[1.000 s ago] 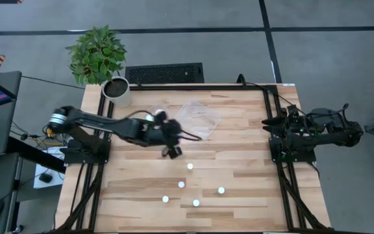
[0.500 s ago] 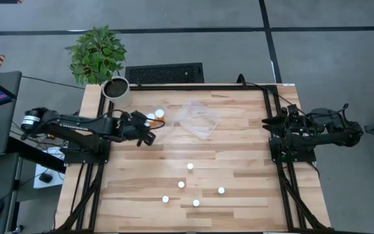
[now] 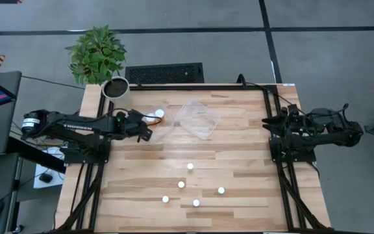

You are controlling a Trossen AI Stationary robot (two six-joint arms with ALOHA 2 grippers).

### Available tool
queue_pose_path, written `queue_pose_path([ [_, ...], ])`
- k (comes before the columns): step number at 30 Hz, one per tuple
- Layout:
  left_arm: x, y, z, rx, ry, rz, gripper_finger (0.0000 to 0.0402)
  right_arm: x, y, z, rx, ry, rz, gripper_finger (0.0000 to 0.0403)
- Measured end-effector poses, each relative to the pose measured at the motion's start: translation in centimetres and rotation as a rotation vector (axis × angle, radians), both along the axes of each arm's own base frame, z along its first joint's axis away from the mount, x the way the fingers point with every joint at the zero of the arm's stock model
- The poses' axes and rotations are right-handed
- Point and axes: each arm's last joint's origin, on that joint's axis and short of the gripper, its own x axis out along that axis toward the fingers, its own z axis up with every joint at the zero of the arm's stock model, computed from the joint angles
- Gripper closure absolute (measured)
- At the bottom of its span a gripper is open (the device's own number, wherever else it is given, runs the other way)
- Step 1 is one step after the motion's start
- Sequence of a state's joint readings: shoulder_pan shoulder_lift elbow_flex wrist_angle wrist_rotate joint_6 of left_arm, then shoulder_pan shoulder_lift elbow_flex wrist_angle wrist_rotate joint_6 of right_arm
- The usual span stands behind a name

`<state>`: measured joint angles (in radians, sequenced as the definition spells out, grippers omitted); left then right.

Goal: Pick and place medicine bottles into bin by pill shape (circle, oval)
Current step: Put the top small orange capsule bottle into the left transparent bin

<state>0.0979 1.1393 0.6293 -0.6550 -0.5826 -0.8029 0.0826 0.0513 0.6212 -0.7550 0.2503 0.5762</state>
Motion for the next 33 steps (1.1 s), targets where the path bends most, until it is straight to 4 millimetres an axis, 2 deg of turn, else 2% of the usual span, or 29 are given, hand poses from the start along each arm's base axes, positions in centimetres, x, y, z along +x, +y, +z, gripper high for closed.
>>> queue_pose_path([
  [6,0.5,0.8,-0.5,-0.017,-0.070,-0.026,0.0278,0.0,0.0,0.0,-0.002,-0.001,-0.014,0.0218],
  [16,0.1,1.4,-1.0,-0.015,-0.033,0.002,0.0278,0.0,0.0,0.0,-0.002,0.000,-0.014,0.0218],
  [33,1.2,1.9,-2.8,-0.063,0.019,0.016,0.0278,0.0,0.0,0.0,-0.003,0.003,-0.014,0.0221],
])
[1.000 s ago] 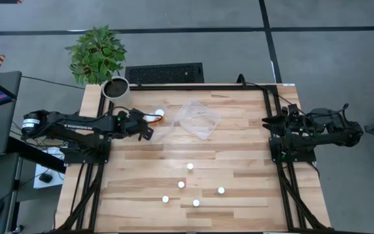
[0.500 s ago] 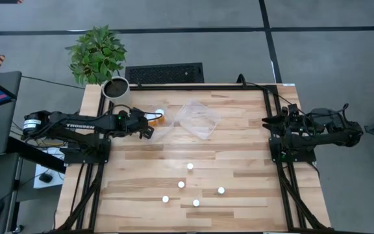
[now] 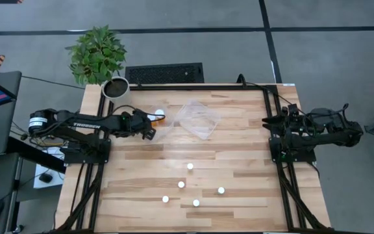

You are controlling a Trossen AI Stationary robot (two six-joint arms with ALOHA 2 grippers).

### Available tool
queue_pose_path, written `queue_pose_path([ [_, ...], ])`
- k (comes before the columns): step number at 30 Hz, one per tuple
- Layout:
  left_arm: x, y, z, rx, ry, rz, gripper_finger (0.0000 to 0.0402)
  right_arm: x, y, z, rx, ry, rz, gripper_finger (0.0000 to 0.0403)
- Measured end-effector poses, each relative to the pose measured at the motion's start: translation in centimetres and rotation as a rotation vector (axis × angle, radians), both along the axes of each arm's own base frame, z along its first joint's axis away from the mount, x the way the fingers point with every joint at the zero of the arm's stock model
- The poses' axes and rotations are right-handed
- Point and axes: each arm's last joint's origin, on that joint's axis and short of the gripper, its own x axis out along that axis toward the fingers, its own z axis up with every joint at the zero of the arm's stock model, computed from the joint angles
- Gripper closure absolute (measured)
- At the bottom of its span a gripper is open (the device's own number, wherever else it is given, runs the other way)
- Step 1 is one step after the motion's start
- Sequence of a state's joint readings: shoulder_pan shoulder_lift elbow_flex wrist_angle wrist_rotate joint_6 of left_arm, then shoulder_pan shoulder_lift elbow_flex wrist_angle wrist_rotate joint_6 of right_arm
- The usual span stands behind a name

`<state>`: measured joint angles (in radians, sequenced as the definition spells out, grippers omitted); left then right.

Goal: Pick and place medicine bottles into bin by pill shape (circle, oval)
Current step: Put the top small orange capsule bottle into the left transparent bin

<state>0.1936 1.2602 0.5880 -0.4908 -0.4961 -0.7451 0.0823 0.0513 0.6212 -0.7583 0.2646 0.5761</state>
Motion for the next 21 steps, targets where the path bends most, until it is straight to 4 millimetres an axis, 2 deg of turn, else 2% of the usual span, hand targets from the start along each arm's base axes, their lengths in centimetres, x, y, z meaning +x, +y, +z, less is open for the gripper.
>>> queue_pose_path([
  [6,0.03,0.03,0.03,0.007,-0.005,0.008,0.0272,0.00,0.00,-0.01,0.000,0.001,0.000,0.0218],
  [16,0.17,0.05,0.13,0.003,-0.025,0.022,0.0212,-0.04,0.00,-0.20,-0.002,0.022,0.000,0.0221],
  [21,0.20,-0.01,0.11,-0.020,-0.031,0.015,0.0197,-0.04,0.00,-0.20,-0.002,0.021,0.000,0.0220],
])
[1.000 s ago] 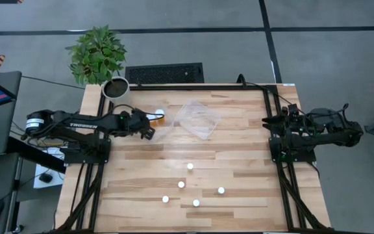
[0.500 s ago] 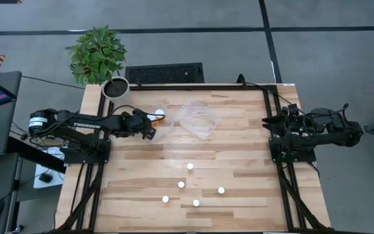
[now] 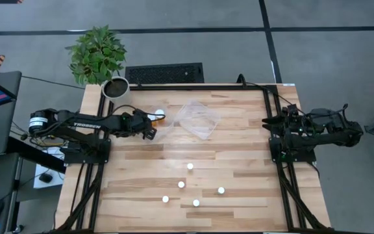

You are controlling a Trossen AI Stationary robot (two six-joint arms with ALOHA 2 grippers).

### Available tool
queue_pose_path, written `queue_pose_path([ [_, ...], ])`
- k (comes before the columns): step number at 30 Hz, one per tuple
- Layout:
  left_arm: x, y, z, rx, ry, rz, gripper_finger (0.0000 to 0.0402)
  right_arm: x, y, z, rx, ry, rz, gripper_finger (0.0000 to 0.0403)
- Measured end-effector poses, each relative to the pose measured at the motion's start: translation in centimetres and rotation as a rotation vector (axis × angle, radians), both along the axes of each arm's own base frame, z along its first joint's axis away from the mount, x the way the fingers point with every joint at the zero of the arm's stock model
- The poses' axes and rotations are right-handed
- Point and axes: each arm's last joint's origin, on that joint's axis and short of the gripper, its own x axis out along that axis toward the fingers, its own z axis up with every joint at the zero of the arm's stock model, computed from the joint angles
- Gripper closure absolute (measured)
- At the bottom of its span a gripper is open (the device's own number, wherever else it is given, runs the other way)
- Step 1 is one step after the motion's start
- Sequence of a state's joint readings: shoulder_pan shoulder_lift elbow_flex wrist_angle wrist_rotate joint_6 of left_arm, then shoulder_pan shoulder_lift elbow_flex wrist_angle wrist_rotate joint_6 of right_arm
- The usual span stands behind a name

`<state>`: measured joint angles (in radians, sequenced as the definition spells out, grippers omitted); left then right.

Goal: Pick and place medicine bottles into bin by pill shape (circle, oval)
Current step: Put the top small orange capsule bottle into the left transparent bin, then put the small blue capsule bottle into the left transparent bin

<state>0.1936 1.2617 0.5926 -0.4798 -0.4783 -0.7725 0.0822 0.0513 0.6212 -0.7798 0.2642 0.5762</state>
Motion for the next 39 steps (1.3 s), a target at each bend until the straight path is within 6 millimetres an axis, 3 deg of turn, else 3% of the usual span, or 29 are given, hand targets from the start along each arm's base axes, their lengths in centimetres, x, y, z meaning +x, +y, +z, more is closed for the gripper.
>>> queue_pose_path([
  [10,0.0,0.0,0.0,-0.016,-0.014,0.012,0.0192,0.0,0.0,0.0,0.000,0.000,0.000,0.0218],
  [23,0.1,-0.1,0.1,-0.036,-0.021,0.002,0.0145,0.0,0.0,0.0,0.000,0.000,0.000,0.0217],
  [39,1.1,-0.1,3.2,0.012,0.047,-0.056,0.0144,0.0,0.0,0.0,0.000,-0.001,0.001,0.0215],
])
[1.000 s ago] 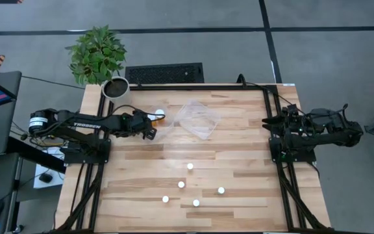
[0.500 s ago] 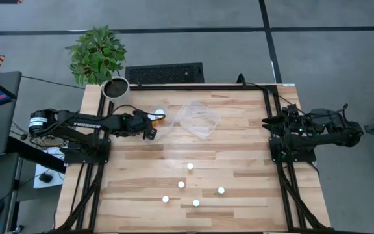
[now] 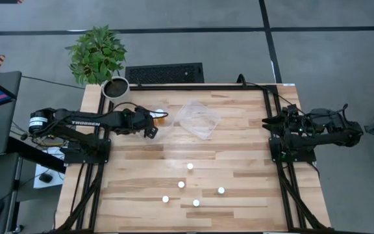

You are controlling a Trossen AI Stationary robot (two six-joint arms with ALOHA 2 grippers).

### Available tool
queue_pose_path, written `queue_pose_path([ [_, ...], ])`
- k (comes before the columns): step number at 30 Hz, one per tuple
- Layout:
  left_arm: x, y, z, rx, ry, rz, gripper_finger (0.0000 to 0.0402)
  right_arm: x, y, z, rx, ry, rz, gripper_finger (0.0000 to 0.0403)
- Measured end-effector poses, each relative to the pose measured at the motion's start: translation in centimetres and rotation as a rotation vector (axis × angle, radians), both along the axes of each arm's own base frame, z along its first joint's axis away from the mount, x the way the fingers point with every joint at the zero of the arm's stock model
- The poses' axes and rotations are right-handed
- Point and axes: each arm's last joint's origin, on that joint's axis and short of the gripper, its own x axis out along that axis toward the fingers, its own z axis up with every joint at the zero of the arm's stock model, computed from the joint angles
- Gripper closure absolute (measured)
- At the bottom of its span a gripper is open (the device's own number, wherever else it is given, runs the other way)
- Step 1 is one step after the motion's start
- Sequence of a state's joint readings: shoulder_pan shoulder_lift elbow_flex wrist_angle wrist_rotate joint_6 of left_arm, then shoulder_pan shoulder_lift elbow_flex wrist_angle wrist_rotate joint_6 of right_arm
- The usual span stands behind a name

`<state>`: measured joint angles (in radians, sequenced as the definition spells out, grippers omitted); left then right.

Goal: Pick and place medicine bottles into bin by pill shape (circle, oval)
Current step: Put the small blue capsule bottle into the left transparent bin

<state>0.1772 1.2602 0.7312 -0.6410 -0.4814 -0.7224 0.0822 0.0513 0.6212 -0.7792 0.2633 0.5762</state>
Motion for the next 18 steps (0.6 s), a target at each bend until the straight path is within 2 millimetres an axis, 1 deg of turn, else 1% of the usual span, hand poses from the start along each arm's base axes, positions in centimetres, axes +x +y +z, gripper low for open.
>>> queue_pose_path([
  [5,0.3,-0.1,0.5,-0.005,-0.016,-0.011,0.0144,0.0,0.0,0.0,0.000,0.000,0.000,0.0214],
  [13,0.9,-0.3,1.9,0.010,-0.036,-0.038,0.0144,0.0,0.0,0.0,0.000,0.000,0.001,0.0212],
  [16,1.3,-0.4,2.7,-0.008,-0.055,-0.062,0.0144,0.0,0.0,0.0,0.000,0.000,0.001,0.0211],
  [18,1.9,-0.8,3.7,-0.025,-0.087,-0.118,0.0144,0.0,0.0,0.0,0.000,0.000,0.001,0.0212],
])
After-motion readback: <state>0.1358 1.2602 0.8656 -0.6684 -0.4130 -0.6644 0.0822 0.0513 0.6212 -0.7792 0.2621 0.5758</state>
